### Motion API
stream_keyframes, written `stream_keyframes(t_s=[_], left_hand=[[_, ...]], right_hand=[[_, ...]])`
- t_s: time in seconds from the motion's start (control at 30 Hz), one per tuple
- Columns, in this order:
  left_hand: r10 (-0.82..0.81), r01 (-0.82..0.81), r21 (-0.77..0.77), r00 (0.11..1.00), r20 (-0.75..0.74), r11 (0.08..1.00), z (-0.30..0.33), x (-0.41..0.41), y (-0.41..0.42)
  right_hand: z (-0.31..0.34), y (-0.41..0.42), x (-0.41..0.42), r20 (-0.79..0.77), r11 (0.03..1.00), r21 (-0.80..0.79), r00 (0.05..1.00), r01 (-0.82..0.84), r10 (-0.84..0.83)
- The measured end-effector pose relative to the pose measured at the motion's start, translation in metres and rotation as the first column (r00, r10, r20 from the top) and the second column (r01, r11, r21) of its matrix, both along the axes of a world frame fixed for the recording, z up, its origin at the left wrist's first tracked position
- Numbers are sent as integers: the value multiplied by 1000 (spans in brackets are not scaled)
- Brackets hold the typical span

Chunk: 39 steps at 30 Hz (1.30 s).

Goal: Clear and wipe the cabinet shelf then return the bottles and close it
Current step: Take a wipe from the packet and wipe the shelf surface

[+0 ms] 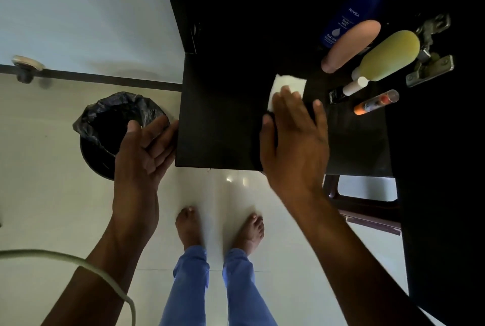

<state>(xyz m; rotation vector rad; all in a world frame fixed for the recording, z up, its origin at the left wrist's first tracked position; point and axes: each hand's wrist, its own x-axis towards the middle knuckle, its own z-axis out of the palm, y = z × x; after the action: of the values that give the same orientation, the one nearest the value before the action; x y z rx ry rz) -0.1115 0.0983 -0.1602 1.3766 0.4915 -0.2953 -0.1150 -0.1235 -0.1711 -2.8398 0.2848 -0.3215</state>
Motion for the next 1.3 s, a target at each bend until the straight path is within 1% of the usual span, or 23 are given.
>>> stream_keyframes(t_s=[0.1,0.2,0.33,0.43,0.53,0.63,0.77,0.87,0.97,1.03,1.1,1.2,1.3], left_hand=[[-26,26,-4,1000,6,1000,1,-3,2],[-24,24,-21,1000,8,999,1,-5,3],[-24,24,-38,1000,18,999,0,-6,2],[-28,29,-48,999,26,998,0,-9,3],[-35,36,-60,999,22,998,-1,-10,7],[-31,32,-64,999,11,997,-3,-10,9],[-43,44,-73,999,16,996,-2,-11,10],[-42,43,-75,999,18,996,-1,-13,9],[-46,48,-73,999,19,996,0,-15,10],[-49,50,-86,999,15,995,1,-17,12],[-51,52,-96,999,12,994,1,-20,14],[-53,53,-105,999,4,993,0,-23,14],[-43,42,-119,999,-6,992,0,-22,12]], right_hand=[[0,-11,20,3,998,-37,999,54,-53],[2,-7,15,31,999,-8,999,35,-35],[-3,18,-20,95,991,53,989,-120,115],[-9,49,-32,141,956,102,955,-276,261],[-9,76,-15,151,919,56,913,-390,378],[-13,83,24,179,900,46,890,-433,419],[-18,73,75,222,936,-47,910,-348,349],[-13,49,99,169,958,-135,947,-252,273],[0,21,106,168,983,-124,974,-133,153],[6,11,90,98,990,-120,992,-71,83],[11,11,61,60,995,-92,998,-30,35],[17,23,14,42,1000,-15,999,-24,24],[15,52,-19,-19,997,70,1000,-21,23]])
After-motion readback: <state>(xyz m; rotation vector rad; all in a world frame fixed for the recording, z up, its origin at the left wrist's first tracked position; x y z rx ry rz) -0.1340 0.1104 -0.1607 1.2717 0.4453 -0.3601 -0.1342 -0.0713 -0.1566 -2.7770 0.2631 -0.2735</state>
